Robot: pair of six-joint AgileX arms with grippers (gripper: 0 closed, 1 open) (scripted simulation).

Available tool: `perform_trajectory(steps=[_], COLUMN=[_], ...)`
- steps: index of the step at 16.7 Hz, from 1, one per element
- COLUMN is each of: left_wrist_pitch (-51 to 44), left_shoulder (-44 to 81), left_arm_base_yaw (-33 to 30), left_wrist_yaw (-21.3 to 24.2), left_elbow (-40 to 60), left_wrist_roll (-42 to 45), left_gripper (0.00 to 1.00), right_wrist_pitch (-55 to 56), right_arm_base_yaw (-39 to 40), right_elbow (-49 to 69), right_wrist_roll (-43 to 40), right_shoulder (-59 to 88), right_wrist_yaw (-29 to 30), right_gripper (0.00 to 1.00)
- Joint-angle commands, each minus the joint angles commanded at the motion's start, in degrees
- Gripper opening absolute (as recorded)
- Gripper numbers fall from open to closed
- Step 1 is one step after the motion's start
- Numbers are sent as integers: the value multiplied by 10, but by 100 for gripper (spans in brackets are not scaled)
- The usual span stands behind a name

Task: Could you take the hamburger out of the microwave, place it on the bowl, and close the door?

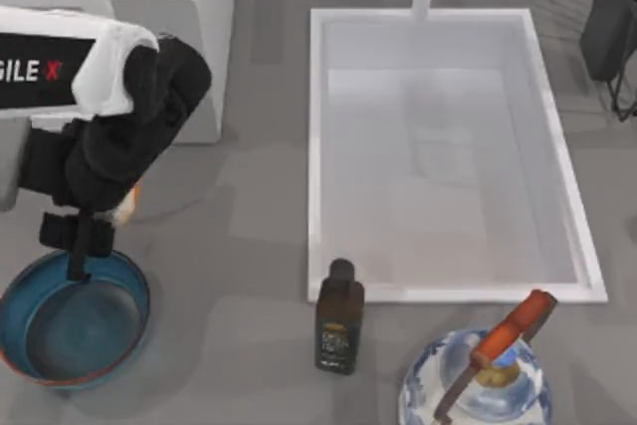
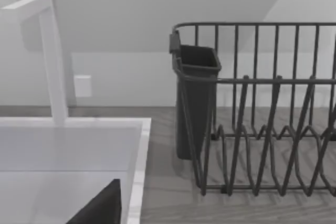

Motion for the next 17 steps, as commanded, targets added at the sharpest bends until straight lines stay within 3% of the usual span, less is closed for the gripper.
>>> perform_trajectory(steps=[4,8,11,17], left_wrist_pitch=[-220,-363,-406,-405], left_shoulder=[76,139,162,161], left_arm_base_yaw=[-76,-130,-147,-144], left_wrist_yaw=[-55,-95,-108,-110], left_elbow=[39,51,50,51], left_wrist_roll=[-239,-384,-428,-429], left_gripper=[0,0,0,0], right_wrist_pitch=[0,0,0,0], right_arm_base_yaw=[0,0,0,0], right_elbow=[0,0,0,0], right_wrist_roll=[0,0,0,0], right_shoulder=[0,0,0,0], right_wrist_yaw=[0,0,0,0], right_gripper=[100,100,100,100])
